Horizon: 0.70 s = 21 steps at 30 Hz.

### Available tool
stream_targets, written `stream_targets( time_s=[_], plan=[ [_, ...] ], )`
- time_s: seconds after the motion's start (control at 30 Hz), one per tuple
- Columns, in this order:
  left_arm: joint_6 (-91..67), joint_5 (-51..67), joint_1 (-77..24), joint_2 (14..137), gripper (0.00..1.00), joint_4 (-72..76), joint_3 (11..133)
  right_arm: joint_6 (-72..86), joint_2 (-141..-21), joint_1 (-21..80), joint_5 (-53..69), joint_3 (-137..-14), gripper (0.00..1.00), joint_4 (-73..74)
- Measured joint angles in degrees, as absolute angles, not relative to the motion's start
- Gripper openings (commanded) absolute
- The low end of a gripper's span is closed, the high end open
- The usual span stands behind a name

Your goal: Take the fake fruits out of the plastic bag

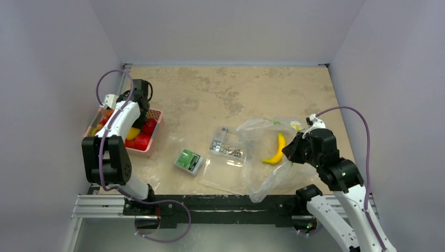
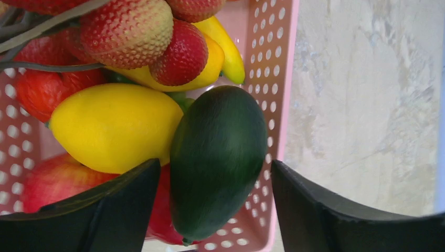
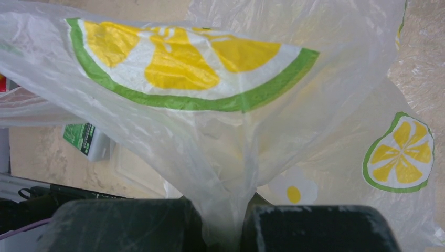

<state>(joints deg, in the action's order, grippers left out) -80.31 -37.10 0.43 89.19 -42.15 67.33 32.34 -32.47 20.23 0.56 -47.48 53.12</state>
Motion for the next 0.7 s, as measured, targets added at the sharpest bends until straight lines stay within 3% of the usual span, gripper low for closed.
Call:
stream_targets(
  time_s=[0.1, 0.5, 0.7],
  plan=[
    [-81.49, -35.40, 2.52, 89.69, 1.00, -41.23, 67.29, 32.34, -32.47, 20.23, 0.56, -47.46, 0.00, 53.12],
    [-76.75, -30.24, 3.75, 81.65, 1.00, -37.82, 62.11, 32.34, -31.83, 20.23, 0.56, -47.33, 0.00, 53.10],
    [-71.09, -19.59, 3.77, 72.07, 1.00, -31.81, 52.38, 32.34, -31.88, 20.23, 0.56, -47.31, 0.00, 53.06]
  ],
)
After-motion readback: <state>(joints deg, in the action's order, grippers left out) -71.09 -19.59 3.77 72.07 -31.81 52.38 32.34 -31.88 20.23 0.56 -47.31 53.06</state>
